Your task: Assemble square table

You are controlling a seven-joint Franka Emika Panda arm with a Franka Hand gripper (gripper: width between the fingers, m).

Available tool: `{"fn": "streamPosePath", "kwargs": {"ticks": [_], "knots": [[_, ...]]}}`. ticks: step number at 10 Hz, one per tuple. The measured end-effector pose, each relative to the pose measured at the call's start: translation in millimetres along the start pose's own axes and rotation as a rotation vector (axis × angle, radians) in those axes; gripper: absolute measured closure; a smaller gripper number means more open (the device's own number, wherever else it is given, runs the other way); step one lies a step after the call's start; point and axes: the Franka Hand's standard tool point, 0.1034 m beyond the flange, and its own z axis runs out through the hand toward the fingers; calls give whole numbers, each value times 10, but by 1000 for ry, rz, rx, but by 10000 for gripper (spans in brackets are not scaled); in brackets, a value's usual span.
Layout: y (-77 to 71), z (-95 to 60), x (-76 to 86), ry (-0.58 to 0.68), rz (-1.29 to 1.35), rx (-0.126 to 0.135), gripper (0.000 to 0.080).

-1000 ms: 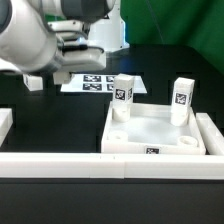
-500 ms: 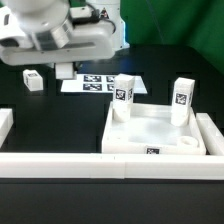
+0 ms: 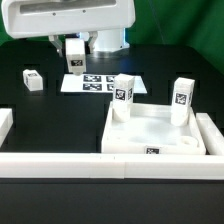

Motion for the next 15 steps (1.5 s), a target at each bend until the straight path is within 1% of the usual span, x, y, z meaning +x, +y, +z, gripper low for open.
{"fn": "streamPosePath", "kwargs": {"ticks": [1,2,3,4,6,7,8,9,14,15], "knots": [[-12,3,23,43,7,-11,512],[-151,11,150,142,61,-23,512],[-408,72,240,251,90,-40,512],[-660,180,248,332,109,-46,512],[-1046,321,269,505,143,-57,512],[-1235,348,255,555,155,-49,512],[-1386,343,267,576,143,-45,512],[-1370,331,290,617,132,-54,512],[-1365,364,289,611,131,-56,512],[-1413,403,333,628,125,-61,512]]}}
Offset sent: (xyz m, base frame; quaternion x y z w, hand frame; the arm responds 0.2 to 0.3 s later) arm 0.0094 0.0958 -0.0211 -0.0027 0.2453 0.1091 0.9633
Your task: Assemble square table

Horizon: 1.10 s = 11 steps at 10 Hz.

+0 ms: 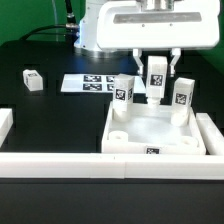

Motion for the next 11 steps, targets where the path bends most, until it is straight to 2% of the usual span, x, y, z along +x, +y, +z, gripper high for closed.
{"fn": "streamPosePath", "kwargs": {"ticks": [1,2,4,9,11], "knots": [[-218,8,129,-2,-23,11,512],[-297,42,300,24,-37,10,512],[-482,159,414,43,-60,16,512],[-449,176,393,38,-64,13,512],[-435,278,459,42,-81,7,512]]}}
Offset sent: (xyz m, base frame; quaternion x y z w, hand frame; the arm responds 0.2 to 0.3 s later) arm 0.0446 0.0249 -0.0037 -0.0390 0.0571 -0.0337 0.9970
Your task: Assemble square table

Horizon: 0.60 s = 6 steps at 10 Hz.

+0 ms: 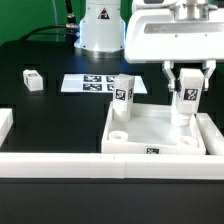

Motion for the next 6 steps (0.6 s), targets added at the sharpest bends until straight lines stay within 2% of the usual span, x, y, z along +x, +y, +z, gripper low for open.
{"fn": "streamPosePath", "kwargs": {"ticks": [3,6], "knots": [[-97,90,-28,-3,-15,2,512],[-75,191,-47,-2,-20,-5,512]]}}
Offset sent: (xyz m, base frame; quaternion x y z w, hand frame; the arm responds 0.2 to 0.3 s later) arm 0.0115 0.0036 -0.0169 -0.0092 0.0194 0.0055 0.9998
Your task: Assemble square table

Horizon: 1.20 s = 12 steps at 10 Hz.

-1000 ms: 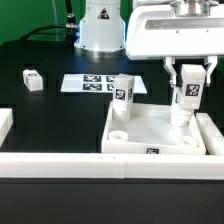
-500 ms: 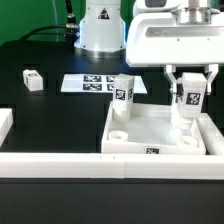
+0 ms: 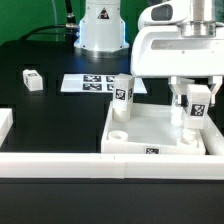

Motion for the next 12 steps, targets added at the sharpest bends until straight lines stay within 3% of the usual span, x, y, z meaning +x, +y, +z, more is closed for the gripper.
{"fn": "streamPosePath", "kwargs": {"ticks": [3,12], "knots": [[23,39,75,12,1,-3,512],[3,148,17,51,-12,-9,512]]}}
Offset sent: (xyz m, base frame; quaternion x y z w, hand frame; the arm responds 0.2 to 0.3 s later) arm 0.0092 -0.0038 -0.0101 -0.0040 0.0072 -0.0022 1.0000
